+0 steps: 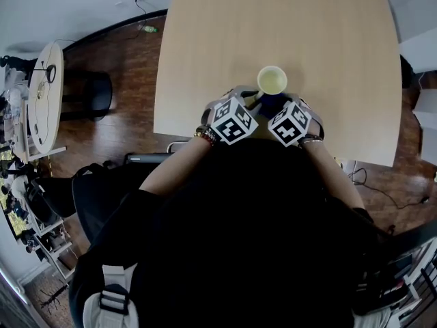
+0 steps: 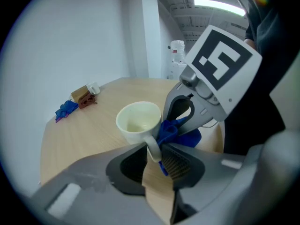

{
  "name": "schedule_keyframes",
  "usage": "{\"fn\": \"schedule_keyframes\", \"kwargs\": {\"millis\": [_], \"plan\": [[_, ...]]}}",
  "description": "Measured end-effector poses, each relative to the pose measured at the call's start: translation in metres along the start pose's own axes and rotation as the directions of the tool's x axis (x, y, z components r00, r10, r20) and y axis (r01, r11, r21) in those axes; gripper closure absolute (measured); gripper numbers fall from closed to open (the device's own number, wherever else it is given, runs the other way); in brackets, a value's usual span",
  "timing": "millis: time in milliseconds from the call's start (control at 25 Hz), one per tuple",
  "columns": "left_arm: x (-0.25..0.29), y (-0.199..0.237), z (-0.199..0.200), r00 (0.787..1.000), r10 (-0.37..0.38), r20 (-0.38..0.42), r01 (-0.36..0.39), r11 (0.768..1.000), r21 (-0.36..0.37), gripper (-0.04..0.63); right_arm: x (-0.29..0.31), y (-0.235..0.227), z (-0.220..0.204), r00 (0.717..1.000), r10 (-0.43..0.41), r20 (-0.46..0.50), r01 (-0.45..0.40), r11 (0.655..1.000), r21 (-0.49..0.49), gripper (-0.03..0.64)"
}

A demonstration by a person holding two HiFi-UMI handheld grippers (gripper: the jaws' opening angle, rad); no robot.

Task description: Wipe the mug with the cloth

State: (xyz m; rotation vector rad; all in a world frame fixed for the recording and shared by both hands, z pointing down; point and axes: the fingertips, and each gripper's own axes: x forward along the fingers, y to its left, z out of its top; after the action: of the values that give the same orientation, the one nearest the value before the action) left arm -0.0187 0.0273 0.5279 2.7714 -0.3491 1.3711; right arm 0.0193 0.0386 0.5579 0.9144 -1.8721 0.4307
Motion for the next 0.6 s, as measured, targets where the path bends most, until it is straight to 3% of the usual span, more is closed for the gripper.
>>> {"fn": "schedule_keyframes", "kwargs": {"millis": [280,600], "plan": [[0.000,0.001,-0.001,1.000,-0.016,-0.008,0.017,0.999,0.051,0.494,-0.045,-0.037,-0.001,0.990,-0.070,0.125,0.050,0.986,0.162,0.549],[0.007,0.003,-0.002,0.990,-0.137,-0.042,0.142,0.976,0.162,0.486,-0.049,-0.057,0.004,0.988,-0.064,0.142,0.048,0.992,0.113,0.549]]}}
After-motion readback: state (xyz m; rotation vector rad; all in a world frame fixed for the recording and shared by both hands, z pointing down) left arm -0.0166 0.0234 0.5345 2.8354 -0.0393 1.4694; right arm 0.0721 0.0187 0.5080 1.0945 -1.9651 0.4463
